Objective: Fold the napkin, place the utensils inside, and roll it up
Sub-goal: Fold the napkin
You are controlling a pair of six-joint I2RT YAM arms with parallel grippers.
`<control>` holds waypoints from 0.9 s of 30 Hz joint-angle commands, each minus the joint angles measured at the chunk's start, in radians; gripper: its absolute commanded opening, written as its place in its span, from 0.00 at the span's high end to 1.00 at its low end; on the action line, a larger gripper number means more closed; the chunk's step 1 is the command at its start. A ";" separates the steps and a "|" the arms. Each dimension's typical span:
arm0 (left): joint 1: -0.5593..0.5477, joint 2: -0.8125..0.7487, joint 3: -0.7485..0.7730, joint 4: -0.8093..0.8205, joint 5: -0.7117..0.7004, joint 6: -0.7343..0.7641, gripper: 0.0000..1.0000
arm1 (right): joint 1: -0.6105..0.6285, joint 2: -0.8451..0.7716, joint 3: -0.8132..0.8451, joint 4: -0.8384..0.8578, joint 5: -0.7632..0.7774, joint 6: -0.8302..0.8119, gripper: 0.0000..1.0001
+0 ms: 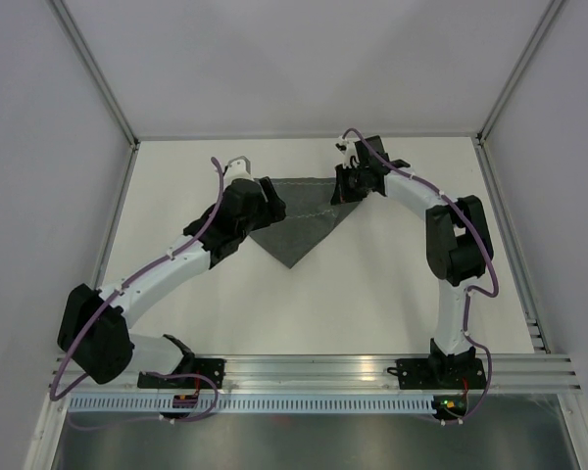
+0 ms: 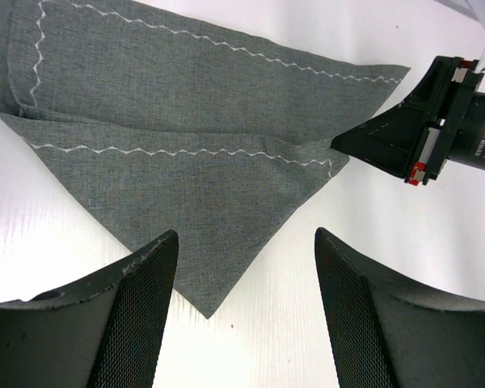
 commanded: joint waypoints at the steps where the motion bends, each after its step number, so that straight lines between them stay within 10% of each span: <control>1: 0.015 -0.092 0.001 -0.024 -0.005 -0.022 0.27 | 0.027 -0.065 0.055 -0.032 -0.016 0.011 1.00; 27: 0.024 -0.635 0.142 -0.380 -0.197 -0.008 0.27 | 0.753 -0.016 0.271 -0.071 0.103 0.015 1.00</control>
